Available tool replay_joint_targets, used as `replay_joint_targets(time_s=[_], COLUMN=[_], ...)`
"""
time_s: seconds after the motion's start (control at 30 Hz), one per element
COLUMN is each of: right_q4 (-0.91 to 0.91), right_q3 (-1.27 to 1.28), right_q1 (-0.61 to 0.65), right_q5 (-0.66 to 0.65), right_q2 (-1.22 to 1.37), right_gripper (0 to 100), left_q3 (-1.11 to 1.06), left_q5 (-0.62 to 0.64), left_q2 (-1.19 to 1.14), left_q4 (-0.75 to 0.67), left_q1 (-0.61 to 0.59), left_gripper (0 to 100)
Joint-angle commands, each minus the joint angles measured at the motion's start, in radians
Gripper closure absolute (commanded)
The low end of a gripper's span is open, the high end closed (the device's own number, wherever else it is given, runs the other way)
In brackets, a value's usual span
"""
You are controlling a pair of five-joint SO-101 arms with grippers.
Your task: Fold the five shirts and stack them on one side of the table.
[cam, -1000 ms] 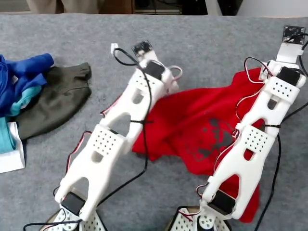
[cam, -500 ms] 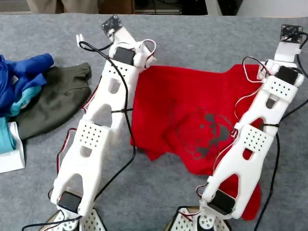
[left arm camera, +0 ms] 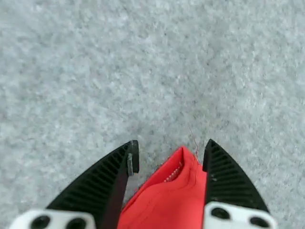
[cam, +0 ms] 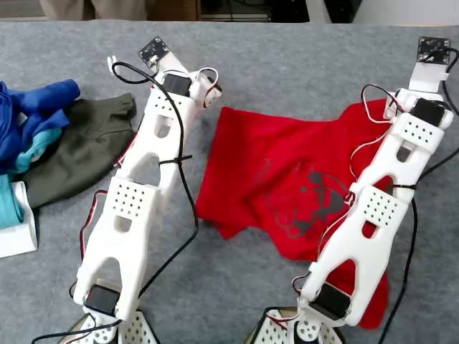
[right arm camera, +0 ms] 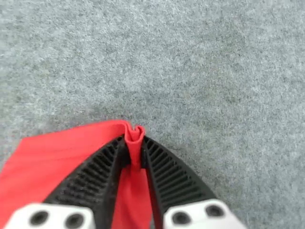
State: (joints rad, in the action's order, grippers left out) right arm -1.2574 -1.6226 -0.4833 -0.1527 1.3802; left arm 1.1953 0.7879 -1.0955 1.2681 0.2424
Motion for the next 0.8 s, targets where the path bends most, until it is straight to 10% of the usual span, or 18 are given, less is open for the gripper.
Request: replay_joint_targets(time_s=[0.0, 0.77], right_q4=[0.018, 0.021], right_q3=[-0.045, -0.045], right_q1=[0.018, 0.018], right_q5=[-0.012, -0.012], right_q2=[-0.008, -0.008], right_gripper=[99.4, 99.4], left_q3=[0.006, -0.103], left_q5=[0.009, -0.038], left_q2=[0.027, 0.025], left_q4=[-0.014, 0.192], left_q1=[0.051, 0.176], left_gripper=[81, 92])
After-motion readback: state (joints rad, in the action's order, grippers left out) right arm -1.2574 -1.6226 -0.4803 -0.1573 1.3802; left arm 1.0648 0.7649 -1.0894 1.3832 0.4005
